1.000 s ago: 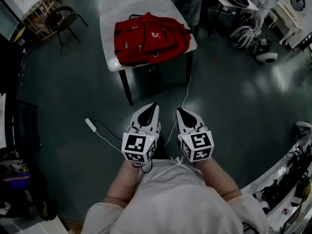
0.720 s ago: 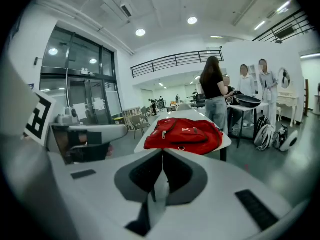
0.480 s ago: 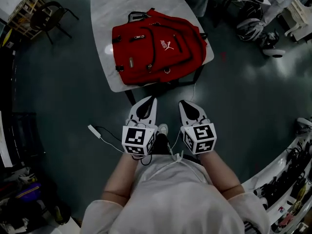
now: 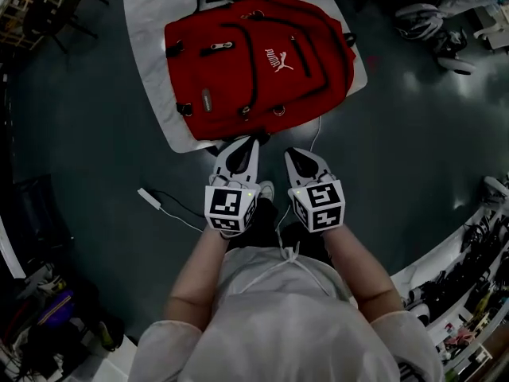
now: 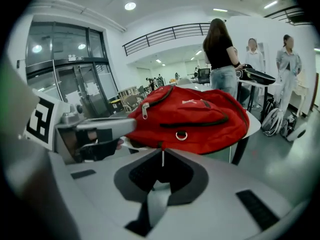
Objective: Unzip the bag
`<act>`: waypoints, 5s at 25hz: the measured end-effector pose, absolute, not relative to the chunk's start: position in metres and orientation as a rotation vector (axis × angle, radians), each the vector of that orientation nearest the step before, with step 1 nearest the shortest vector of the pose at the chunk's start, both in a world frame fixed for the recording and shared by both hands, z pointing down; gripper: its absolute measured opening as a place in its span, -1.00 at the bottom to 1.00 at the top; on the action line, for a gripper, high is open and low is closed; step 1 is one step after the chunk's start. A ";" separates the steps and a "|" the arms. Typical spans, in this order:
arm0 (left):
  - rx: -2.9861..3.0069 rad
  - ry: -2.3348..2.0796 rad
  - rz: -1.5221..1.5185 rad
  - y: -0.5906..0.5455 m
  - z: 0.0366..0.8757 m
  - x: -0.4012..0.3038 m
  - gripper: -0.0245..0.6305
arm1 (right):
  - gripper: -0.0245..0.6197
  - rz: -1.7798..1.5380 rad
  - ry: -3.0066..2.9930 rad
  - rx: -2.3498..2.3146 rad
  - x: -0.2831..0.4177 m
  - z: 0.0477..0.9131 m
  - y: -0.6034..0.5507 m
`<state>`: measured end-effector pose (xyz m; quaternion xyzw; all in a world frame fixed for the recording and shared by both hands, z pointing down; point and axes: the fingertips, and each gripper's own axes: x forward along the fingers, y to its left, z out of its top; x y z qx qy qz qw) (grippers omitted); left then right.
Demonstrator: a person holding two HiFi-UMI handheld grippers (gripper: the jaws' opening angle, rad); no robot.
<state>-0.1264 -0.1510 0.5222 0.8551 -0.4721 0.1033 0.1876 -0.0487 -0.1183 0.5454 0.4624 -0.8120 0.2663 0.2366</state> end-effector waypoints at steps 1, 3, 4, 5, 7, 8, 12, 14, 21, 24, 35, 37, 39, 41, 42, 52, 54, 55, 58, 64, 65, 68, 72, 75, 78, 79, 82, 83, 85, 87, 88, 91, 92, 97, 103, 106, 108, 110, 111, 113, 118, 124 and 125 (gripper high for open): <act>2.397 -1.331 0.292 -0.156 0.529 -0.127 -0.87 | -0.83 0.731 -2.223 1.253 -0.051 0.553 -0.122; 2.381 -1.332 0.303 -0.165 0.542 -0.127 -0.87 | -0.83 0.717 -2.215 1.237 -0.054 0.566 -0.129; 2.373 -1.331 0.311 -0.169 0.549 -0.127 -0.87 | -0.83 0.709 -2.209 1.232 -0.056 0.573 -0.132; 2.364 -1.330 0.320 -0.172 0.556 -0.127 -0.87 | -0.83 0.705 -2.202 1.226 -0.057 0.579 -0.135; 2.336 -1.330 0.338 -0.177 0.571 -0.128 -0.87 | -0.83 0.712 -2.183 1.213 -0.059 0.594 -0.140; 2.317 -1.328 0.349 -0.180 0.579 -0.129 -0.87 | -0.83 0.721 -2.172 1.205 -0.060 0.602 -0.142; 2.262 -1.304 0.401 -0.184 0.603 -0.131 -0.87 | -0.74 0.757 -2.129 1.184 -0.063 0.630 -0.150; 2.250 -1.302 0.431 -0.186 0.609 -0.133 -0.87 | -0.47 0.725 -2.126 1.170 -0.068 0.636 -0.155; 2.242 -1.319 0.519 -0.190 0.617 -0.130 -0.87 | -0.47 0.714 -2.117 1.179 -0.082 0.656 -0.173; 2.249 -1.312 0.544 -0.190 0.619 -0.129 -0.87 | -0.53 0.734 -2.106 1.215 -0.082 0.660 -0.177; 2.224 -1.348 0.566 -0.191 0.622 -0.130 -0.87 | -0.81 0.688 -2.023 1.157 -0.073 0.662 -0.174; 2.193 -1.336 0.532 -0.190 0.623 -0.132 -0.87 | -0.81 0.697 -2.023 1.127 -0.070 0.663 -0.172; 2.180 -1.331 0.527 -0.190 0.624 -0.132 -0.87 | -0.81 0.704 -2.019 1.101 -0.064 0.664 -0.171; 2.172 -1.342 0.527 -0.190 0.624 -0.132 -0.87 | -0.82 0.697 -2.015 1.074 -0.056 0.664 -0.172; 2.166 -1.351 0.524 -0.191 0.624 -0.132 -0.87 | -0.82 0.691 -2.014 1.060 -0.052 0.665 -0.172; 2.067 -1.450 0.572 -0.192 0.626 -0.136 -0.87 | -0.82 0.692 -2.011 0.935 -0.020 0.665 -0.174; 2.044 -1.463 0.593 -0.193 0.627 -0.135 -0.87 | -0.82 0.694 -2.002 0.923 -0.009 0.667 -0.177; 2.032 -1.466 0.605 -0.193 0.627 -0.134 -0.87 | -0.82 0.691 -1.997 0.918 -0.003 0.668 -0.178; 1.991 -1.482 0.631 -0.193 0.628 -0.135 -0.87 | -0.82 0.691 -1.980 0.904 0.014 0.670 -0.182; 1.919 -1.538 0.657 -0.194 0.629 -0.136 -0.87 | -0.82 0.666 -1.954 0.877 0.052 0.670 -0.197; 1.908 -1.547 0.661 -0.194 0.629 -0.137 -0.87 | -0.82 0.667 -1.950 0.873 0.058 0.669 -0.199; 1.873 -1.585 0.677 -0.192 0.629 -0.138 -0.87 | -0.82 0.661 -1.946 0.850 0.074 0.669 -0.204; 1.838 -1.628 0.694 -0.194 0.630 -0.137 -0.87 | -0.82 0.629 -1.938 0.823 0.096 0.669 -0.218; 1.808 -1.649 0.700 -0.194 0.631 -0.139 -0.87 | -0.82 0.611 -1.940 0.799 0.108 0.669 -0.227; 1.782 -1.685 0.707 -0.194 0.630 -0.141 -0.87 | -0.82 0.590 -1.953 0.767 0.119 0.667 -0.235; 1.773 -1.698 0.709 -0.194 0.630 -0.141 -0.87 | -0.82 0.576 -1.956 0.752 0.122 0.666 -0.237; 1.745 -1.726 0.713 -0.194 0.630 -0.141 -0.87 | -0.82 0.524 -1.965 0.711 0.130 0.662 -0.246; 1.736 -1.731 0.714 -0.194 0.630 -0.141 -0.87 | -0.82 0.507 -1.970 0.698 0.133 0.661 -0.250; 1.720 -1.739 0.718 -0.194 0.630 -0.141 -0.87 | -0.82 0.481 -1.975 0.675 0.137 0.658 -0.254; 1.708 -1.746 0.721 -0.194 0.630 -0.141 -0.87 | -0.81 0.462 -1.978 0.656 0.141 0.657 -0.257; 1.703 -1.751 0.721 -0.194 0.630 -0.141 -0.87 | -0.81 0.458 -1.979 0.650 0.142 0.657 -0.258; 1.686 -1.763 0.713 -0.195 0.631 -0.141 -0.87 | -0.81 0.466 -1.979 0.644 0.144 0.657 -0.261; 1.681 -1.764 0.711 -0.195 0.631 -0.141 -0.87 | -0.81 0.475 -1.979 0.651 0.145 0.657 -0.261; 1.674 -1.757 0.700 -0.195 0.632 -0.141 -0.87 | -0.81 0.474 -1.964 0.712 0.146 0.658 -0.262; 1.650 -1.747 0.716 -0.193 0.630 -0.141 -0.87 | -0.74 0.446 -1.943 0.743 0.141 0.650 -0.257; 1.662 -1.761 0.717 -0.187 0.622 -0.135 -0.87 | -0.61 0.448 -1.951 0.758 0.136 0.638 -0.250; 1.694 -1.765 0.680 -0.184 0.611 -0.129 -0.87 | -0.60 0.454 -1.956 0.785 0.132 0.626 -0.247; 1.743 -1.768 0.638 -0.183 0.596 -0.121 -0.87 | -0.60 0.464 -1.975 0.830 0.126 0.610 -0.246; 1.772 -1.766 0.615 -0.183 0.587 -0.117 -0.87 | -0.60 0.479 -1.990 0.852 0.122 0.601 -0.244; 1.834 -1.756 0.567 -0.184 0.566 -0.108 -0.87 | -0.60 0.511 -2.026 0.885 0.112 0.583 -0.238; 2.021 -1.760 0.483 -0.206 0.506 -0.095 -0.87 | -0.68 0.457 -2.162 0.990 0.081 0.523 -0.247; 2.223 -1.817 0.312 -0.224 0.413 -0.089 -0.87 | -0.78 0.404 -2.331 1.132 0.053 0.445 -0.261; 2.256 -1.826 0.276 -0.225 0.397 -0.088 -0.87 | -0.79 0.390 -2.359 1.147 0.049 0.433 -0.264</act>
